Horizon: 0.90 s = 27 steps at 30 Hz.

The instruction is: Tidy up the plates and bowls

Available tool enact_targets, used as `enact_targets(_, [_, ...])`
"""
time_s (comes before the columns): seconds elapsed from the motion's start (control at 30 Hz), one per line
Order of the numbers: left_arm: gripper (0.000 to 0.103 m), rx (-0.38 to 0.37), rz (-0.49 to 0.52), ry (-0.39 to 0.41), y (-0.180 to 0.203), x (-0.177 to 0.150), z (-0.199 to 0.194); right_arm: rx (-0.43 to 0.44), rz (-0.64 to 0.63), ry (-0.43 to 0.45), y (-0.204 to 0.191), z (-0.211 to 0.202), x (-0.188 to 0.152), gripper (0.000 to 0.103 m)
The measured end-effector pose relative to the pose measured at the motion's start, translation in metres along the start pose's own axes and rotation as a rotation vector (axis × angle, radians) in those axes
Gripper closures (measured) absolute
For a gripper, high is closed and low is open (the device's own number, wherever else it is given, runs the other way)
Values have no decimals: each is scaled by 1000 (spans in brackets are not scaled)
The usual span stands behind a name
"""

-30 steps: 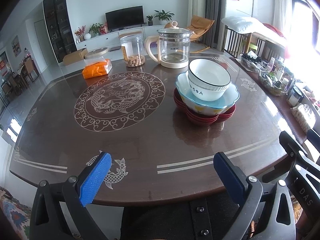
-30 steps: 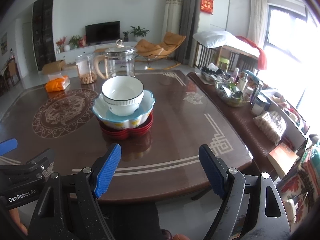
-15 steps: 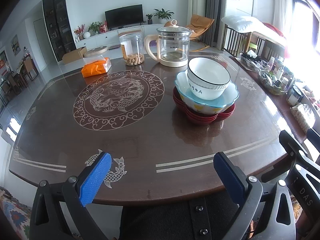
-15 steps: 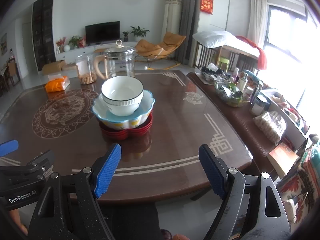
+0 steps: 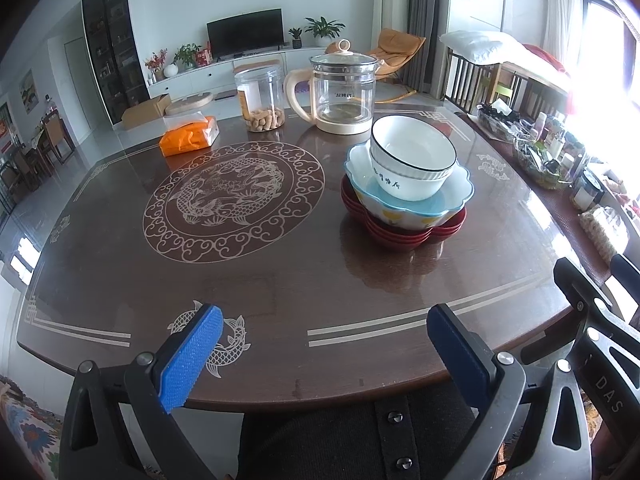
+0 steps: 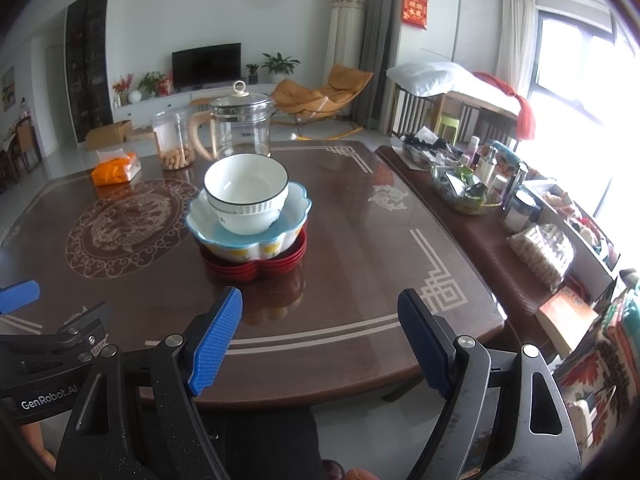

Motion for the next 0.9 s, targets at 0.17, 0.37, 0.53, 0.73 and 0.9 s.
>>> enact_targets(0.17, [2,0,0,-1,0,0,0,1,0,-1,-1,0,0,20])
enact_targets(0.37, [2,-1,0,-2,0,0,0,1,0,0,-1,0,1,20])
enact_targets(0.53, [2,0,0,-2,0,0,0,2,0,0,-2,0,1,20])
enact_targets(0.73, [2,-1,0,-3,0,0,0,2,0,0,-2,0,1,20])
enact_targets(0.9, [2,-1,1,-3,0,1,1,1,1,1,-2,1,2,20])
Point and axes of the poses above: each gripper's, at about its wrist camera, not at the fingertips, and z roughly the way its jaws point, y to its right, x to its top, the point moved 8 cm from there along z, roughly the way its jaws point, and after that the axes turned 2 degrees about -z, right-handed, at the moved point
